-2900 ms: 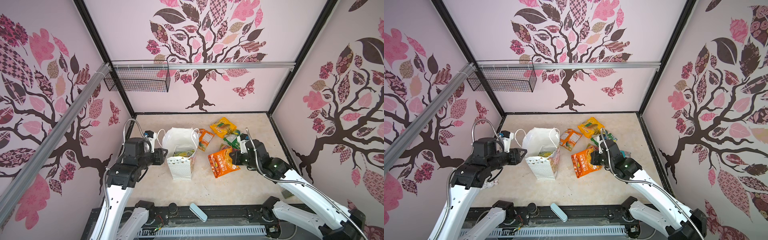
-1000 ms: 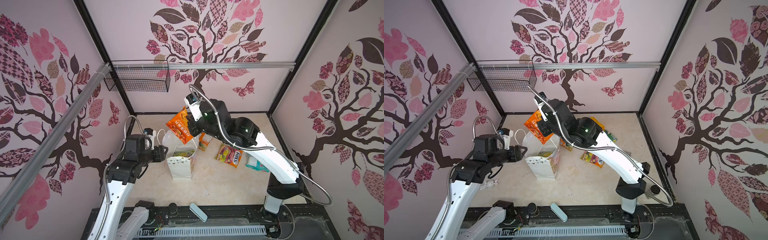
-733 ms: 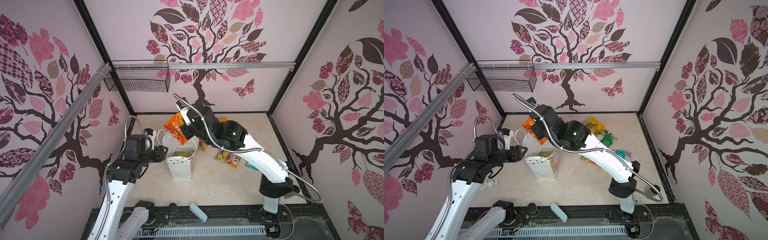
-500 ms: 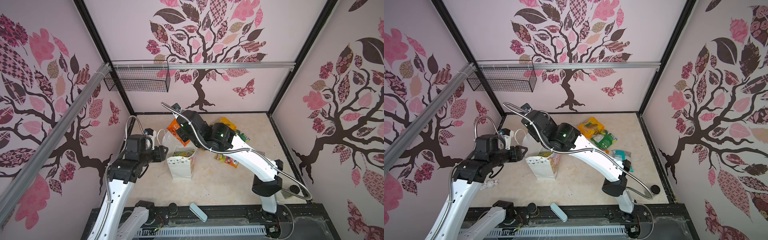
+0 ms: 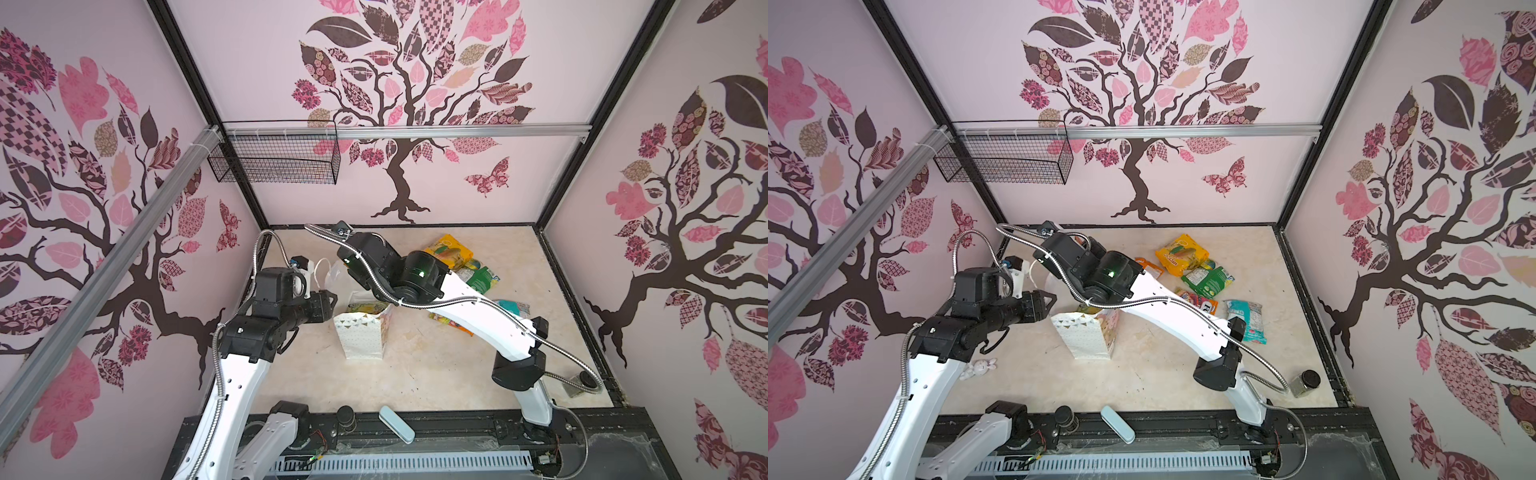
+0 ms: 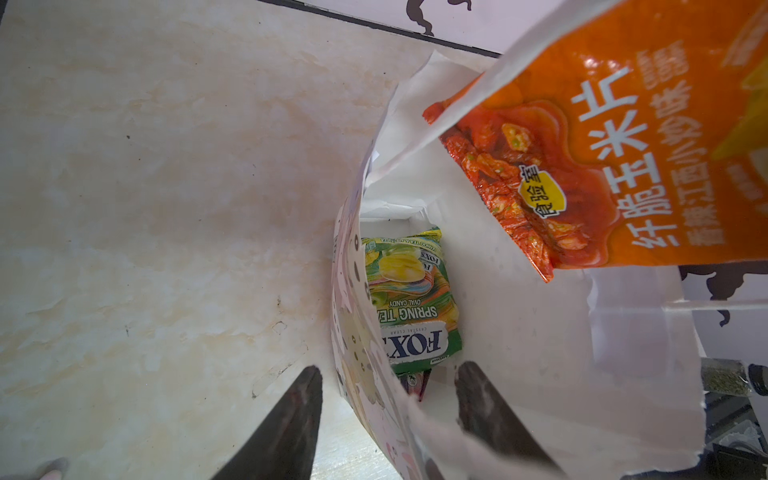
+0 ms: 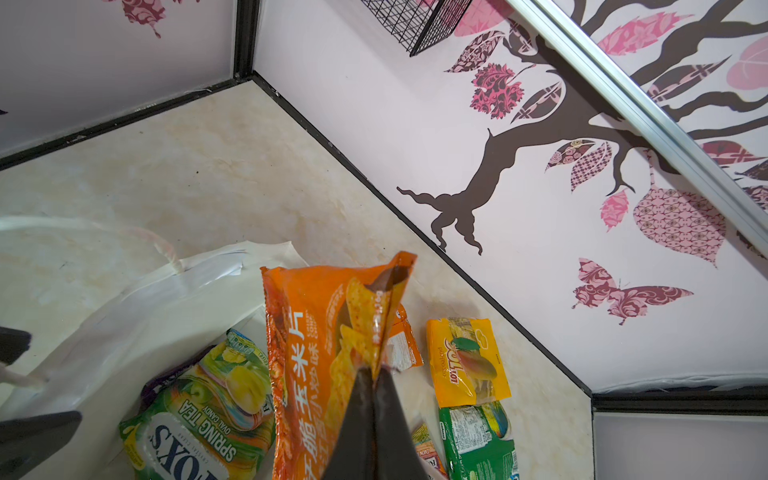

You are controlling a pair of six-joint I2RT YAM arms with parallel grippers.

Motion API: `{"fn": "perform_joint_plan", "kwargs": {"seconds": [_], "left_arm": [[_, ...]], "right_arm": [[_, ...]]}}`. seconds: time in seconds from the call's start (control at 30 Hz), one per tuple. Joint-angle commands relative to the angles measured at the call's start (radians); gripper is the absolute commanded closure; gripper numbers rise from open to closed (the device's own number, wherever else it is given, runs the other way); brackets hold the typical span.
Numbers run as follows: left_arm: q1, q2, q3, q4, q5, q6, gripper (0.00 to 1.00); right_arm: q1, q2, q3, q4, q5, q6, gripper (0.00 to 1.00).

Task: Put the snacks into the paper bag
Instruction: 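Lower the chips packet into the bag and open the right gripper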

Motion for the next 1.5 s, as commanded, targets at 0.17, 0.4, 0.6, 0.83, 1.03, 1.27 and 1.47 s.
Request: {"fn": "perform_joint_plan", "kwargs": {"seconds": [0.17, 0.4, 0.6, 0.83, 1.03, 1.27, 1.47], "left_arm": [[-0.003, -0.011, -0.015, 0.017, 0.008, 0.007, 0.44], [-0.001, -0.014, -0.022, 0.019, 0.005, 0.008, 0.44], [-0.001, -0.013, -0.019, 0.018, 0.007, 0.008, 0.44], [-0.002, -0.012, -0.018, 0.017, 0.006, 0.008, 0.44], [-0.003, -0.013, -0.021, 0.017, 0.005, 0.009, 0.44], [-0.002, -0.019, -0.023, 0.017, 0.000, 0.009, 0.44], [-0.002, -0.024, -0.023, 0.021, -0.009, 0.008, 0.44]], "right_arm": [[0.001, 0.077, 0.027, -0.003, 0.007, -0.042, 1.00], [-0.016, 0.107, 0.023, -0.033, -0.031, -0.022, 1.00], [-0.034, 0.118, 0.007, -0.038, -0.055, -0.002, 1.00], [-0.041, 0.117, 0.005, -0.023, -0.111, 0.010, 0.83], [-0.043, 0.105, 0.007, -0.011, -0.135, 0.010, 0.72], [-0.042, 0.085, 0.006, -0.013, -0.163, 0.018, 0.71], [-0.043, 0.058, 0.006, -0.006, -0.247, 0.039, 0.69]]}}
